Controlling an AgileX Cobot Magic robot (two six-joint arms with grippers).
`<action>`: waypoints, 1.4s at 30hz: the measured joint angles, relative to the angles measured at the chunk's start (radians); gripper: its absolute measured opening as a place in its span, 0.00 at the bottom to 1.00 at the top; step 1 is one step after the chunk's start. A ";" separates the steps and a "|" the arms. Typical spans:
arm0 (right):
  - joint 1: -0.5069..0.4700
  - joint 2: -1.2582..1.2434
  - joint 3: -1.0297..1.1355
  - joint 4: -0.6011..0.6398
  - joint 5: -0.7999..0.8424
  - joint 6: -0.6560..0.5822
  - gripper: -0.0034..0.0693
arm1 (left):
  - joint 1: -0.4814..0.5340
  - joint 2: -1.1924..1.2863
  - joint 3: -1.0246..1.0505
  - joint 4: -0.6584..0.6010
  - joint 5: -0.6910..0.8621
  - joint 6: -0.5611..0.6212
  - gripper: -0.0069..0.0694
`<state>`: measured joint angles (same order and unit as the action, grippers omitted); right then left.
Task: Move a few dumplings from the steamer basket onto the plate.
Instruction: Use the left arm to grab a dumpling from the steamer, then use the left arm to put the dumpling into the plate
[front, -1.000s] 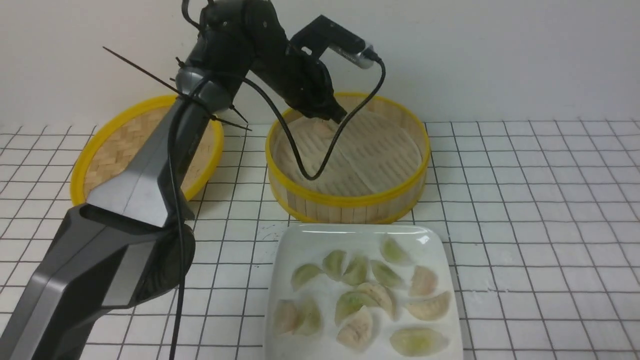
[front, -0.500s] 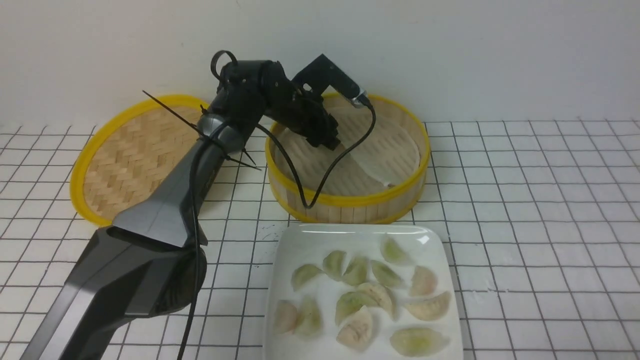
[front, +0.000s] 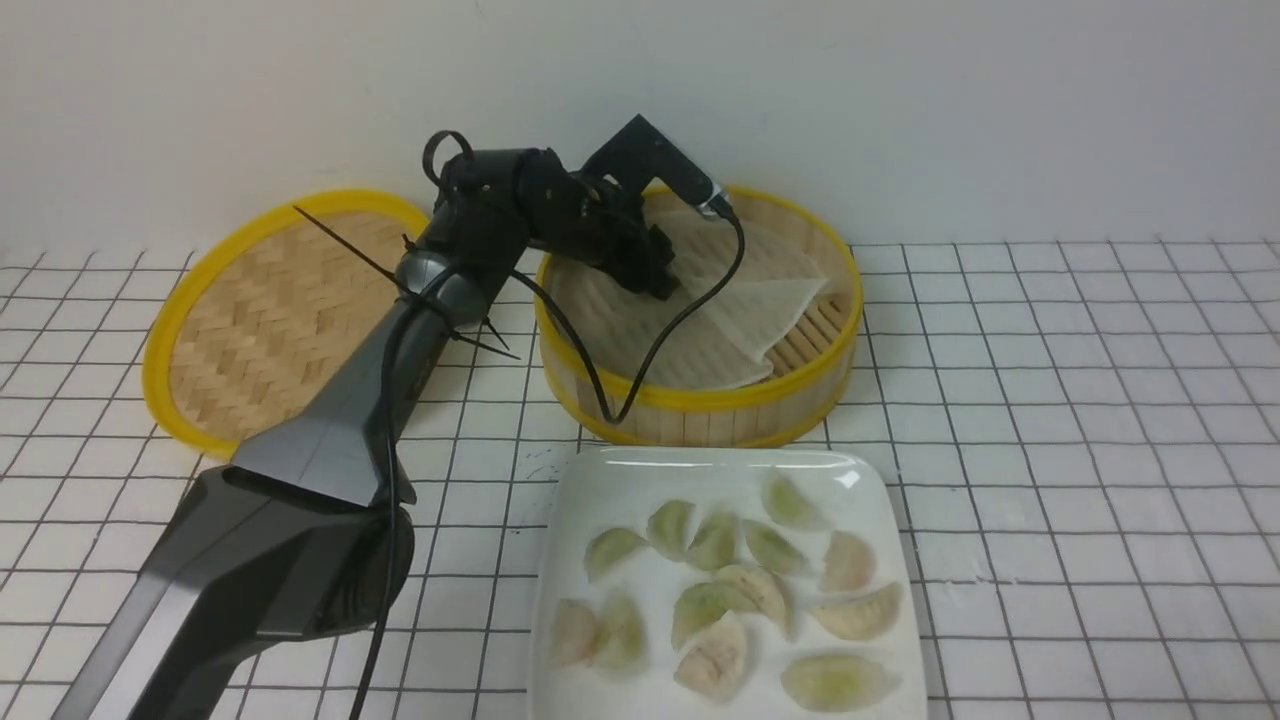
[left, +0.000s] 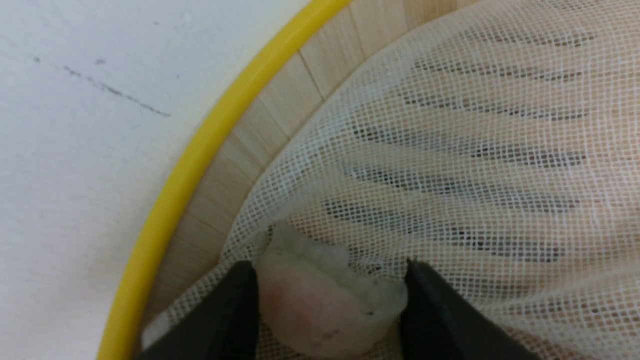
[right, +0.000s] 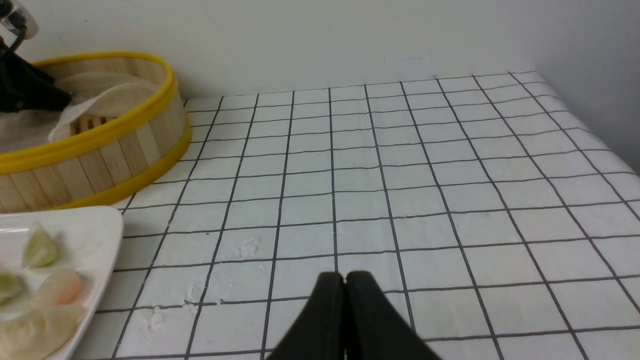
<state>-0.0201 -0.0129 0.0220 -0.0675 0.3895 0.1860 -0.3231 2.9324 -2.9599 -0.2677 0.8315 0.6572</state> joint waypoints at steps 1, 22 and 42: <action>0.000 0.000 0.000 0.000 0.000 0.000 0.03 | 0.000 -0.009 0.000 0.007 0.023 -0.001 0.52; 0.000 0.000 0.000 0.000 0.000 0.000 0.03 | -0.002 -0.332 0.017 -0.042 0.425 -0.331 0.52; 0.000 0.000 0.000 0.000 0.000 0.000 0.03 | -0.275 -1.038 1.251 -0.051 0.317 -0.441 0.52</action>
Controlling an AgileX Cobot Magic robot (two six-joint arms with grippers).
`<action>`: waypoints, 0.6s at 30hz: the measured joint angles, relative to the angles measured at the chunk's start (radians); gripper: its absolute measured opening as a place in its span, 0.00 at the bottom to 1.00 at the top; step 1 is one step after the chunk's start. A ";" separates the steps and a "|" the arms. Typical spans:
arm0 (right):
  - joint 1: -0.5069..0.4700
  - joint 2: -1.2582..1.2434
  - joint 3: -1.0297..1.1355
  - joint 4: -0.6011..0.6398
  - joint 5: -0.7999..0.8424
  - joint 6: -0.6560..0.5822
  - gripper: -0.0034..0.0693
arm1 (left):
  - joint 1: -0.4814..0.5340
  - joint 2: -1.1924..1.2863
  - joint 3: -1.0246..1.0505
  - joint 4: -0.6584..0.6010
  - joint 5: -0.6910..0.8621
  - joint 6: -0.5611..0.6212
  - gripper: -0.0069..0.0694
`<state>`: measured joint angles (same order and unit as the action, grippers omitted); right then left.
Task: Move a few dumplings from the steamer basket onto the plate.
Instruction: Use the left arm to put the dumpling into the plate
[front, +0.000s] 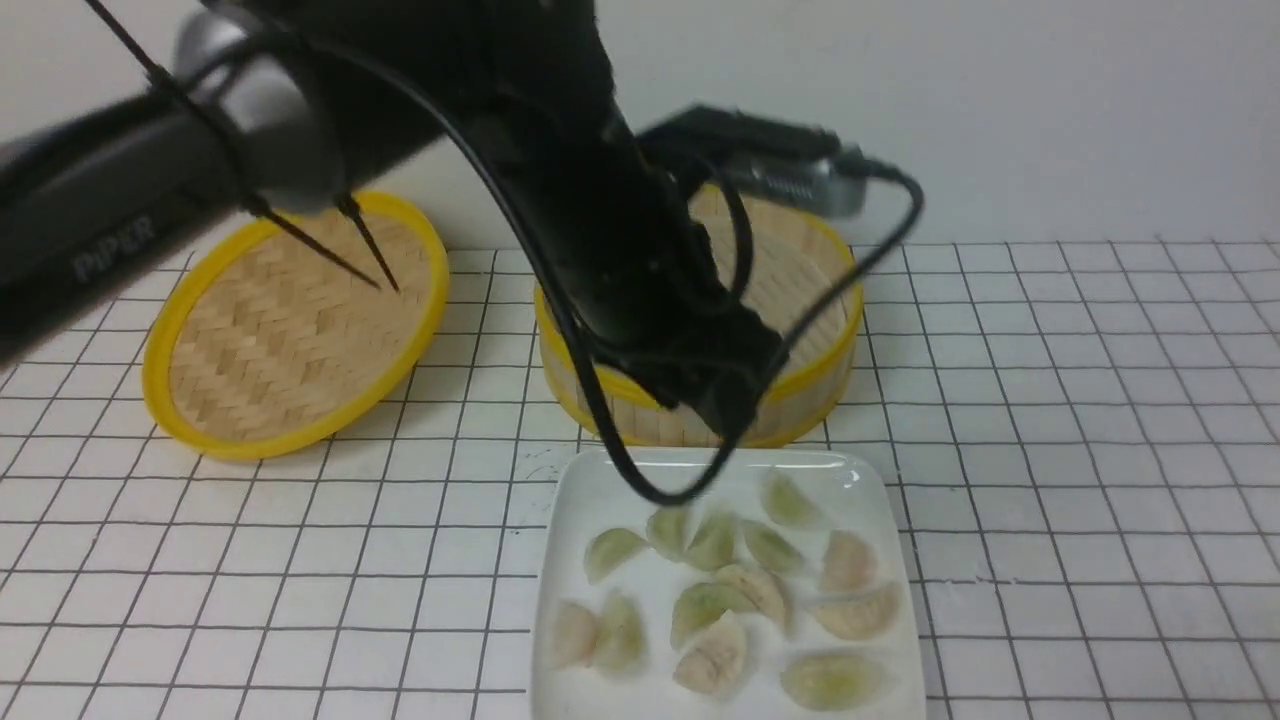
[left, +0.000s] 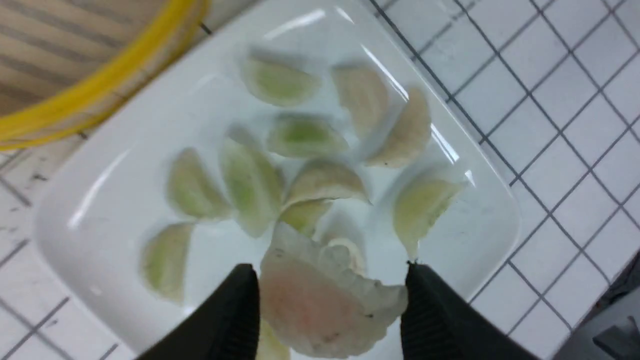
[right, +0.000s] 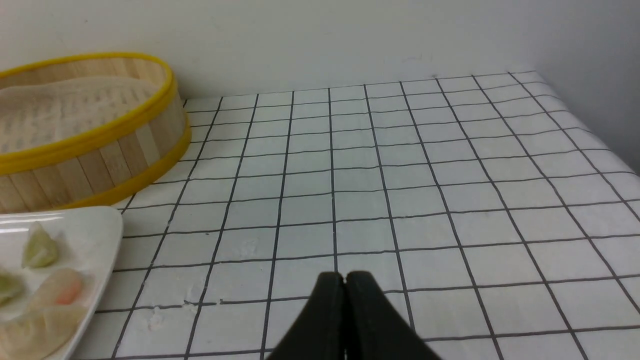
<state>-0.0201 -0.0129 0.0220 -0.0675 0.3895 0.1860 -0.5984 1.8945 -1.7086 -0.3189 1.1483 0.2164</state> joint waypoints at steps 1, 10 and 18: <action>0.000 0.000 0.000 0.000 0.000 0.000 0.03 | -0.013 0.004 0.011 0.012 -0.029 0.000 0.52; 0.000 0.000 0.000 0.000 0.000 0.000 0.03 | -0.072 0.144 0.060 0.139 -0.146 -0.106 0.57; 0.000 0.000 0.000 0.000 0.000 0.000 0.03 | -0.072 0.140 0.028 0.275 0.006 -0.261 0.87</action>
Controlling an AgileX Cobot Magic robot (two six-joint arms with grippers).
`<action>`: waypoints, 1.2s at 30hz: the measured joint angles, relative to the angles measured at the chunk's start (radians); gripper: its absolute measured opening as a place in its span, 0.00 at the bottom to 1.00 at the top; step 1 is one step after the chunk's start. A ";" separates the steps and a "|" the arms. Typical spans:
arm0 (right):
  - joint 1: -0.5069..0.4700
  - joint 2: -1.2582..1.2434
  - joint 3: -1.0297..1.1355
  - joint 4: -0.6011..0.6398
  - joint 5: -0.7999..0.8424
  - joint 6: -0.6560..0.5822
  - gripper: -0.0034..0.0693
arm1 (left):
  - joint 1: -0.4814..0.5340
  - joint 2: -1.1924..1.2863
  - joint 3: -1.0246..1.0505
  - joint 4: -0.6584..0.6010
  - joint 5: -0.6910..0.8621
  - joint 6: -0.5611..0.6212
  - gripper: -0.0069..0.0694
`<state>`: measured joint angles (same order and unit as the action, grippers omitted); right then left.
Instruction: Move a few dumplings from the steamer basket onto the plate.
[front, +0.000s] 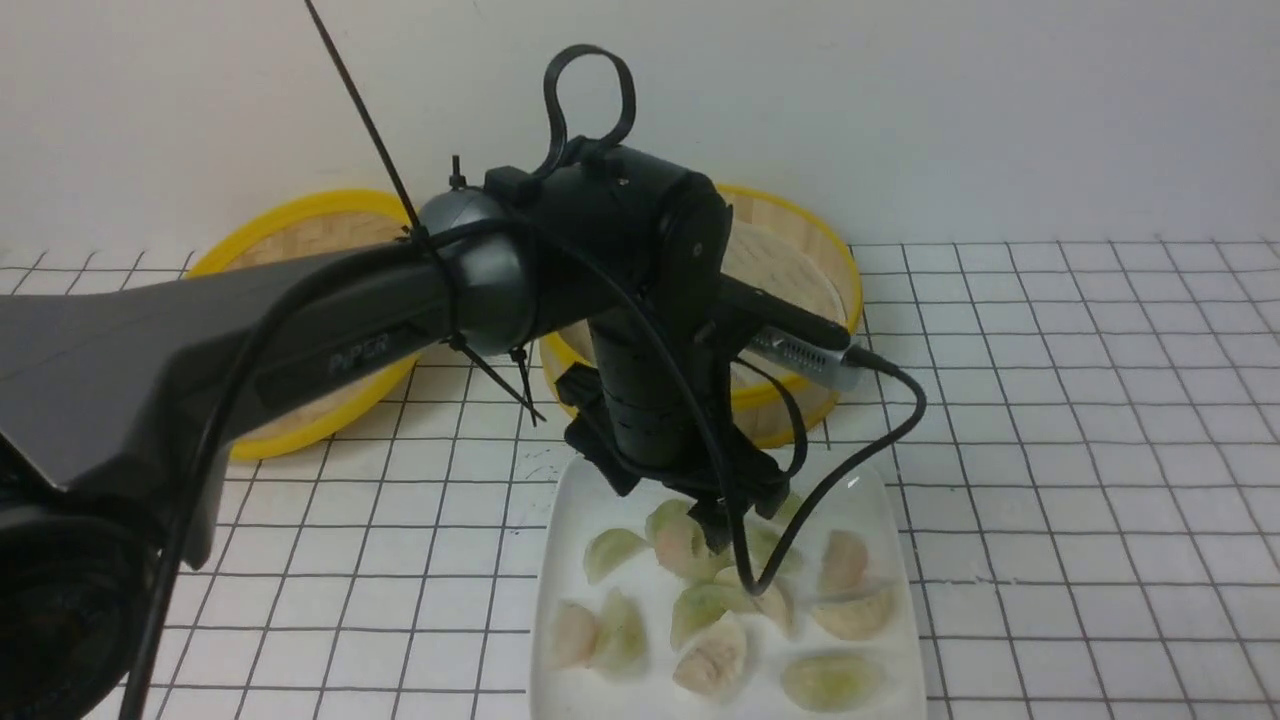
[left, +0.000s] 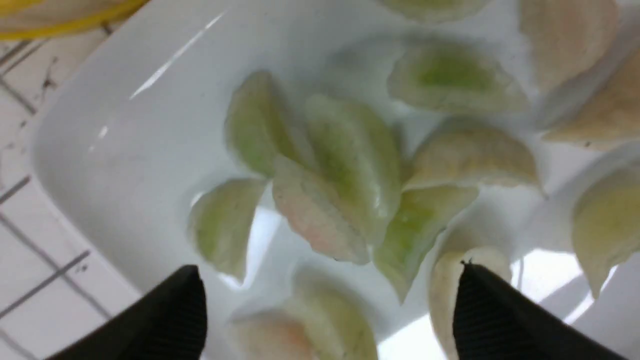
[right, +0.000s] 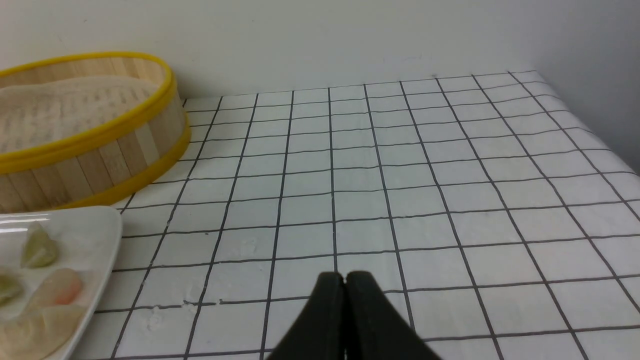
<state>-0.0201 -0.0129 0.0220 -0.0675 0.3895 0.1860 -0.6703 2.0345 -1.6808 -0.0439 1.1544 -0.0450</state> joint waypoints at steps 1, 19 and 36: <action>0.000 0.000 0.000 0.000 0.000 0.000 0.03 | 0.000 -0.007 -0.015 0.011 0.029 -0.003 0.85; 0.000 0.000 0.000 0.000 0.000 0.000 0.03 | -0.041 -0.736 0.280 0.013 -0.194 -0.017 0.08; 0.000 0.000 0.000 0.000 0.000 0.000 0.03 | -0.041 -1.171 0.323 0.112 -0.206 -0.013 0.08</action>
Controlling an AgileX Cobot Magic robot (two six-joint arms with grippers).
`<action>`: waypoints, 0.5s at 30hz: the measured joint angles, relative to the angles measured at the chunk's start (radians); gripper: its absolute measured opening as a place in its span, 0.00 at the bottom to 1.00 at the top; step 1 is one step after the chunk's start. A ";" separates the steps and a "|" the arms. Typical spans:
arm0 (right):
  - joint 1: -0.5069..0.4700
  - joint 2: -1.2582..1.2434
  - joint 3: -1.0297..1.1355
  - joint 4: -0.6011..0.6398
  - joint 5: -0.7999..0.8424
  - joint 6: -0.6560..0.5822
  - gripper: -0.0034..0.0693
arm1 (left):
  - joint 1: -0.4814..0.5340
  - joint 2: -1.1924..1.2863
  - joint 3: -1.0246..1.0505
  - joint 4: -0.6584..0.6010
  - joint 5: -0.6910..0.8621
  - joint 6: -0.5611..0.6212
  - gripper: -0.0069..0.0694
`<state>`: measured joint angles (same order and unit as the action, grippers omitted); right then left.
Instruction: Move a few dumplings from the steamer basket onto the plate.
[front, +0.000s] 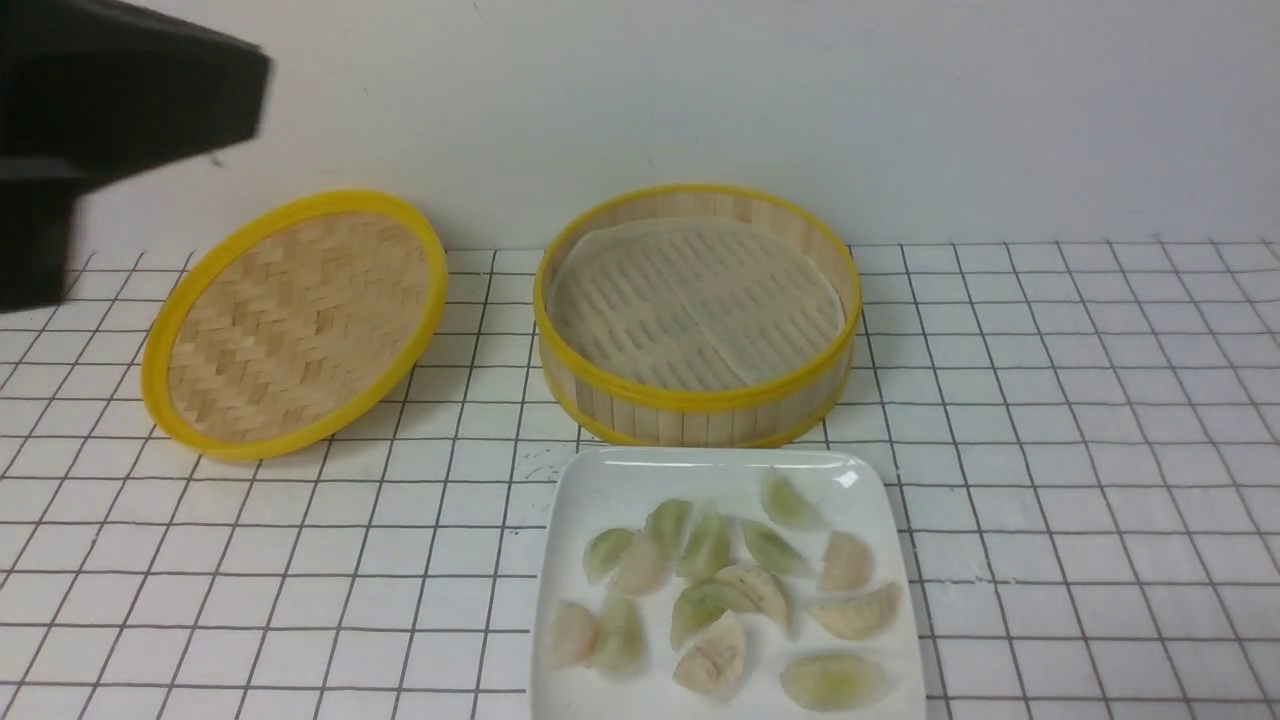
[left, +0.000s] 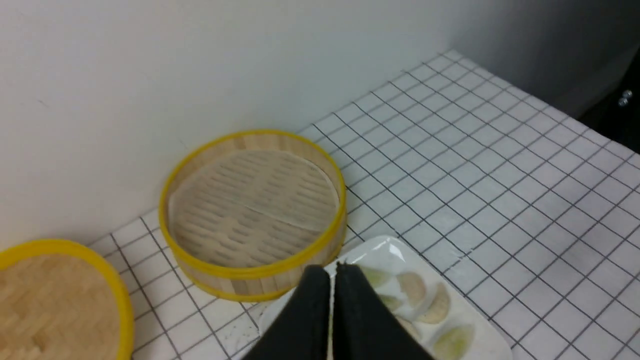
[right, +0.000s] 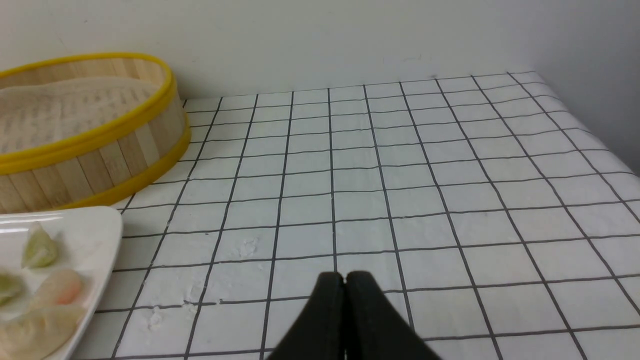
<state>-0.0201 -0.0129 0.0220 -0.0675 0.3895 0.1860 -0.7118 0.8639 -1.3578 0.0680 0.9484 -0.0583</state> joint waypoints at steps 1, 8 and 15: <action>0.000 0.000 0.000 0.000 0.000 0.000 0.03 | 0.000 -0.041 0.000 0.020 0.017 -0.002 0.08; 0.000 0.000 0.000 0.000 0.000 0.000 0.03 | 0.076 -0.327 0.170 0.079 -0.003 -0.002 0.08; 0.000 0.000 0.000 0.000 0.000 0.000 0.03 | 0.411 -0.618 0.658 0.022 -0.248 0.035 0.08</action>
<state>-0.0201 -0.0129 0.0220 -0.0675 0.3895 0.1860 -0.3008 0.2462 -0.7001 0.0899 0.7009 -0.0236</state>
